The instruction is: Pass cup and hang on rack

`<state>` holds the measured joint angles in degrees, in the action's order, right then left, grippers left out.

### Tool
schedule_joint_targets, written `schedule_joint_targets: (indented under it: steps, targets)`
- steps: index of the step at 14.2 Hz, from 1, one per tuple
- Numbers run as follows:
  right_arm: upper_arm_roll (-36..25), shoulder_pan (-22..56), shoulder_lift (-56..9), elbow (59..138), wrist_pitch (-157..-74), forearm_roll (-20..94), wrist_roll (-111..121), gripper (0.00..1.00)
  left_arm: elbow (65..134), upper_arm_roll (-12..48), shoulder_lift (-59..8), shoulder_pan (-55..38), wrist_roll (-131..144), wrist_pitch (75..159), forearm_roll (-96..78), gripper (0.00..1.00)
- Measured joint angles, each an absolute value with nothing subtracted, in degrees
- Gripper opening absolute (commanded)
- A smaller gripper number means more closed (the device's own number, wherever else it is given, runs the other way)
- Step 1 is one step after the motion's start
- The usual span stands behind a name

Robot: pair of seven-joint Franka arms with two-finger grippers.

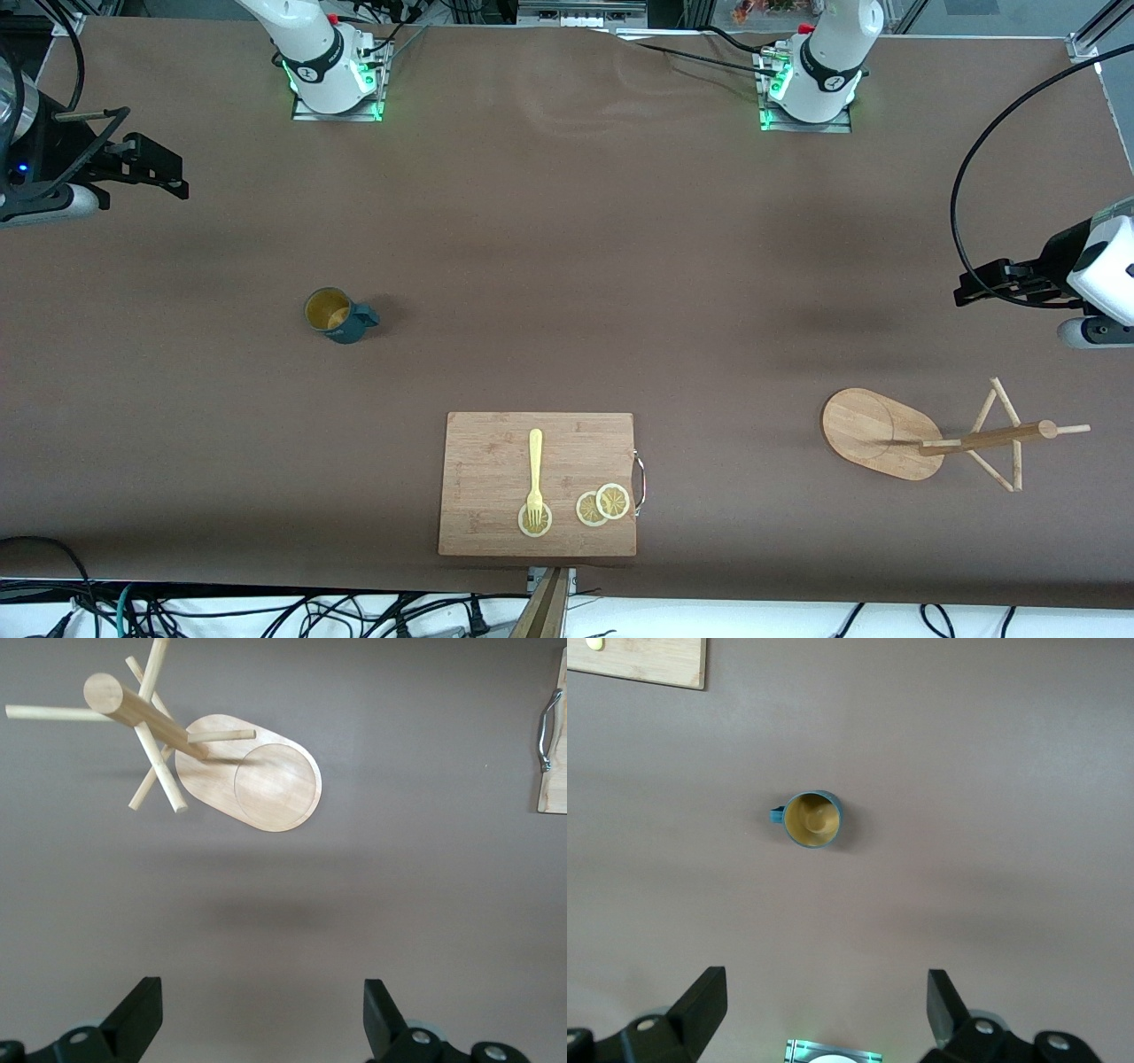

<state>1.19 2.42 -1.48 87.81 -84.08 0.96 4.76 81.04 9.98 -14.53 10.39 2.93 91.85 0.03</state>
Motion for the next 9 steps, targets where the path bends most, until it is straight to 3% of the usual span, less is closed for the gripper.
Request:
schedule_joint_targets:
  steps: [9]
  targets:
    - [1.65, 2.42, -1.51, 87.63, -84.04, 0.96, 4.76, 1.00, 80.72, 9.95, -15.07, 10.39, 2.93, 91.68, 0.03, 1.00]
